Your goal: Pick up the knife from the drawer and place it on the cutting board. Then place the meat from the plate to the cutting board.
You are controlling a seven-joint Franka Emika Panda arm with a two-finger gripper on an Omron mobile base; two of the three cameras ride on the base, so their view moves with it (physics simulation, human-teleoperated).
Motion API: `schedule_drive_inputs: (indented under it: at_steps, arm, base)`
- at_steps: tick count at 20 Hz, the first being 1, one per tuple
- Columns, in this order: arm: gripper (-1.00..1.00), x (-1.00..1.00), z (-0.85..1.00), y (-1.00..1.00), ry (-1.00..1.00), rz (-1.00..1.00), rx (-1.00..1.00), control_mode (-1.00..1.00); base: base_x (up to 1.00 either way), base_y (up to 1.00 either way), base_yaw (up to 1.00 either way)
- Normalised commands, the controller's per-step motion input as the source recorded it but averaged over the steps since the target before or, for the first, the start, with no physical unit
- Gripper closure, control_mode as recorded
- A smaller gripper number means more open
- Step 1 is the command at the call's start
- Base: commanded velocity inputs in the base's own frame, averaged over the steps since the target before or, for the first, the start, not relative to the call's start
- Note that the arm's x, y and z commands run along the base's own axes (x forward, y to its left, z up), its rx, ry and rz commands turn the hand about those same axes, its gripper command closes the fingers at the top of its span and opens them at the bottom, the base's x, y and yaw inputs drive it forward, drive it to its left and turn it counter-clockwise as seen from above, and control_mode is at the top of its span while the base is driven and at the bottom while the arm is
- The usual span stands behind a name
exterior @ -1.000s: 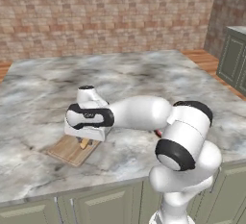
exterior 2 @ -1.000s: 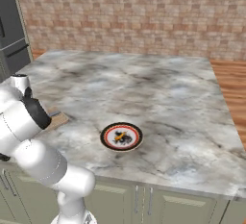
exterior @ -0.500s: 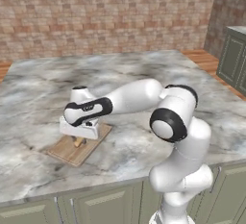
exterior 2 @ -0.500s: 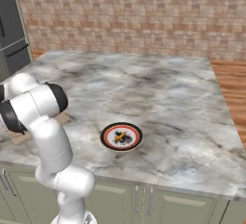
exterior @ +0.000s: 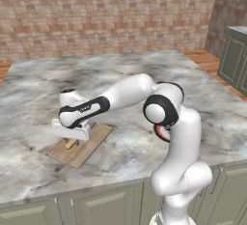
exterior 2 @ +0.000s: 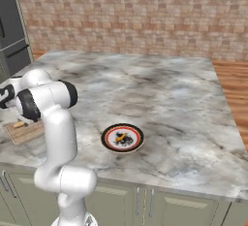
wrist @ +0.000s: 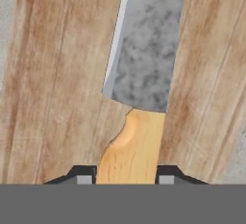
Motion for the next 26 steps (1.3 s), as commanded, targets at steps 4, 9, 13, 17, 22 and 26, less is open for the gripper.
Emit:
schedule_drive_inputs:
  at_steps: [4, 9, 13, 17, 22, 26]
  arm:
    - [1.00, 0.00, -0.36, 0.00, 0.00, 0.00, 0.00, -1.00]
    - [-1.00, 0.00, -0.22, -0.03, 0.00, 0.00, 0.00, -1.00]
    - [-1.00, 0.00, -0.02, -0.14, 0.00, 0.00, 0.01, -1.00]
    - [-1.00, -0.11, 0.03, -0.25, 0.00, 0.00, 0.03, -1.00]
    - [-1.00, -0.32, 0.46, -0.37, -0.06, 0.00, 0.03, -1.00]
    - [-1.00, -0.42, 0.56, -0.41, -0.17, 0.00, 0.02, -1.00]
  base:
    - [0.00, 0.00, 0.00]
    - [0.00, 0.00, 0.00]
    - [0.00, 0.00, 0.00]
    - [0.00, 0.00, 0.00]
    - [0.00, 0.00, 0.00]
    - [0.00, 0.00, 0.00]
